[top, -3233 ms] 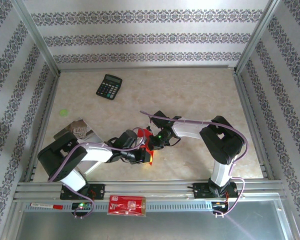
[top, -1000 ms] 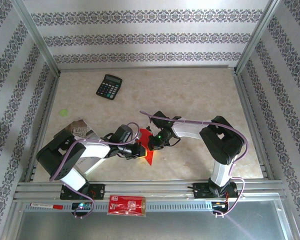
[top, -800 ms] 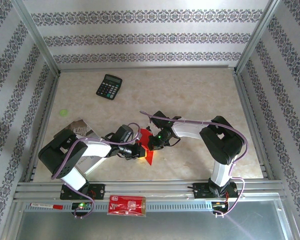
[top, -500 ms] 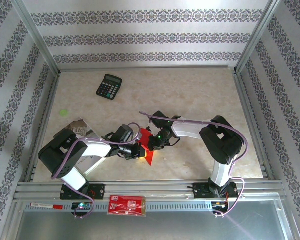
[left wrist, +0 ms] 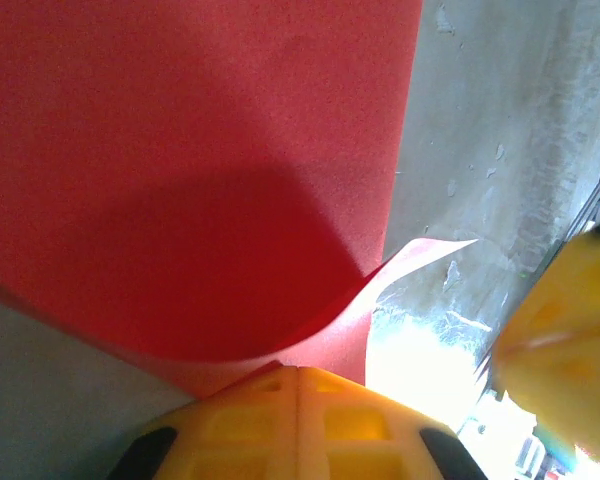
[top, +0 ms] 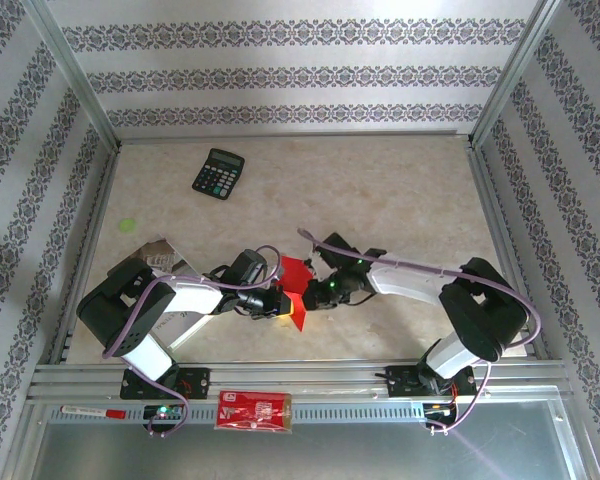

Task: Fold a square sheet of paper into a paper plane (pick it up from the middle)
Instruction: Third fold the triangle at the center of the table.

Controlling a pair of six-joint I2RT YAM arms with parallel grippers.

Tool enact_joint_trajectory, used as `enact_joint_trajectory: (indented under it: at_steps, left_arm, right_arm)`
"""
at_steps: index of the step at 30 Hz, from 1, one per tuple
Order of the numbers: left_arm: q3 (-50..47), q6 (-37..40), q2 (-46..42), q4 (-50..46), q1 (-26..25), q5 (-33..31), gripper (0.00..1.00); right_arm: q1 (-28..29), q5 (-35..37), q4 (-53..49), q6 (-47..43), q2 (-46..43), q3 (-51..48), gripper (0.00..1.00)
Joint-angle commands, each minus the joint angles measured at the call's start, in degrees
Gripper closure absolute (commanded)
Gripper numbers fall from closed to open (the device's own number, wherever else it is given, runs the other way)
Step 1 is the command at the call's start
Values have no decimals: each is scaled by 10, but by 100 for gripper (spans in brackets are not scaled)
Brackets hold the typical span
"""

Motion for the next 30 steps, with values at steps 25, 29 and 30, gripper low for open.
enact_joint_trajectory:
  at_steps: [25, 29, 30]
  left_arm:
    - [5, 16, 25, -66, 5, -41, 100]
    - [7, 17, 26, -68, 5, -40, 100]
    - [7, 18, 26, -68, 5, -41, 100]
  right_arm:
    - [50, -34, 134, 87, 79, -45, 97]
    - [49, -29, 123, 78, 83, -43, 97]
    - [48, -25, 118, 74, 84, -42, 97]
